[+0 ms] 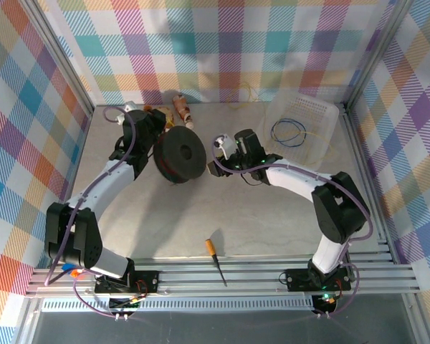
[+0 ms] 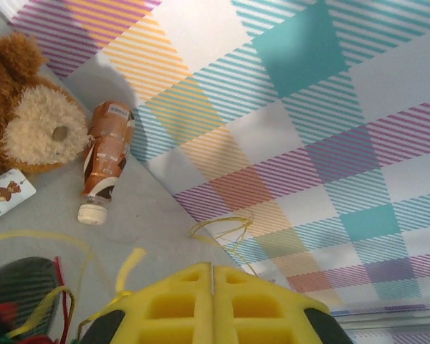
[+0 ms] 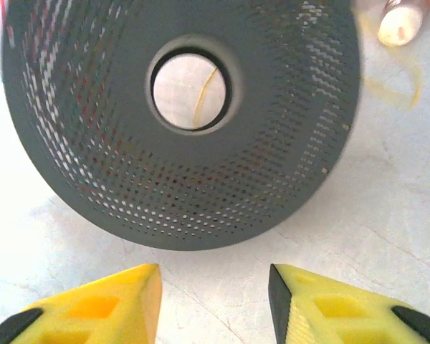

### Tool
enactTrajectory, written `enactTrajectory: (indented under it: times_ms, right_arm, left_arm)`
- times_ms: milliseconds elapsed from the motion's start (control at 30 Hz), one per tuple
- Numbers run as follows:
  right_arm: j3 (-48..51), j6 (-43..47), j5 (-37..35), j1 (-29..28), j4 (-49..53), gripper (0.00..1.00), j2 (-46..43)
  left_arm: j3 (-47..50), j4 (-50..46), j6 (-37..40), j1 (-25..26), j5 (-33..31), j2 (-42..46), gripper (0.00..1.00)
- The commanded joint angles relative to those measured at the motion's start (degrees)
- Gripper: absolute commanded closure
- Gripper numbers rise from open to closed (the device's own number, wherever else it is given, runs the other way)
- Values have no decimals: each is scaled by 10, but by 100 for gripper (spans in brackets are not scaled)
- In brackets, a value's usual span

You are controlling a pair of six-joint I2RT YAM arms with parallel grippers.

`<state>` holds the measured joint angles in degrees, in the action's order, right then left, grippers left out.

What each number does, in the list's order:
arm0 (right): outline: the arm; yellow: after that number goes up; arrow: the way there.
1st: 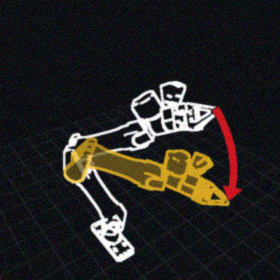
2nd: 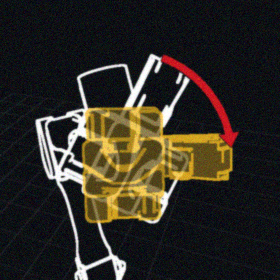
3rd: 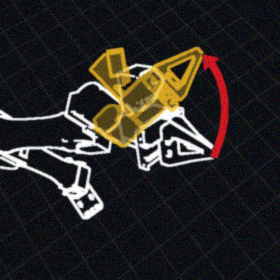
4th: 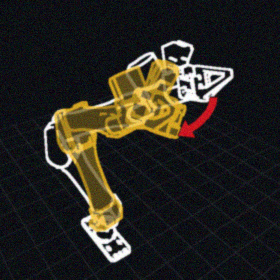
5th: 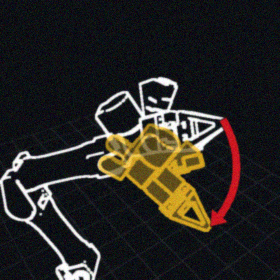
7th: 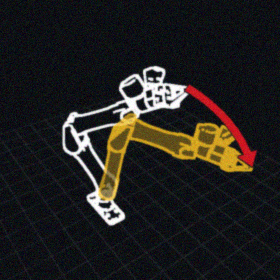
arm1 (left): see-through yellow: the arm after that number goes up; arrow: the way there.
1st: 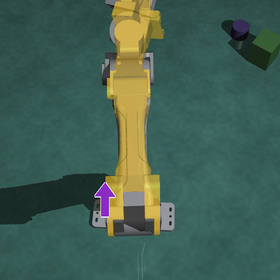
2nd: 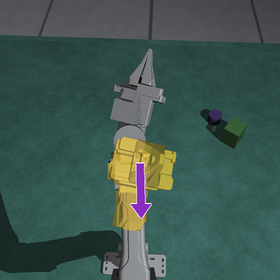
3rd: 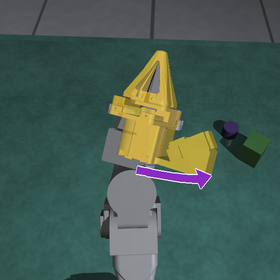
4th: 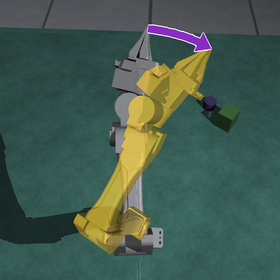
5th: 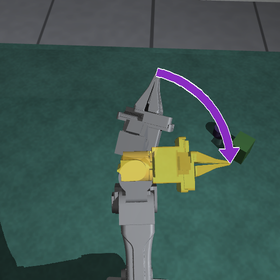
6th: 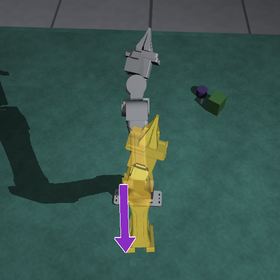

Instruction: Wrap the cables

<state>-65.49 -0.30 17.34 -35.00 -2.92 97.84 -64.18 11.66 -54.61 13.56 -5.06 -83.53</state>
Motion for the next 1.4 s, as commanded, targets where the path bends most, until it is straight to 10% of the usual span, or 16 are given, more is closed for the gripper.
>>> enactTrajectory:
  times_ms: [0,733,1367]
  right_arm:
    - [16,-27,15,13,-1,50,-56]
    - [-44,-150,165,18,-87,35,46]
    - [-73,-278,41,-22,-71,34,78]
  left_arm:
    - [-53,-13,10,-7,17,47,100]
    - [6,-97,71,10,82,50,100]
    - [6,-184,177,122,32,24,100]
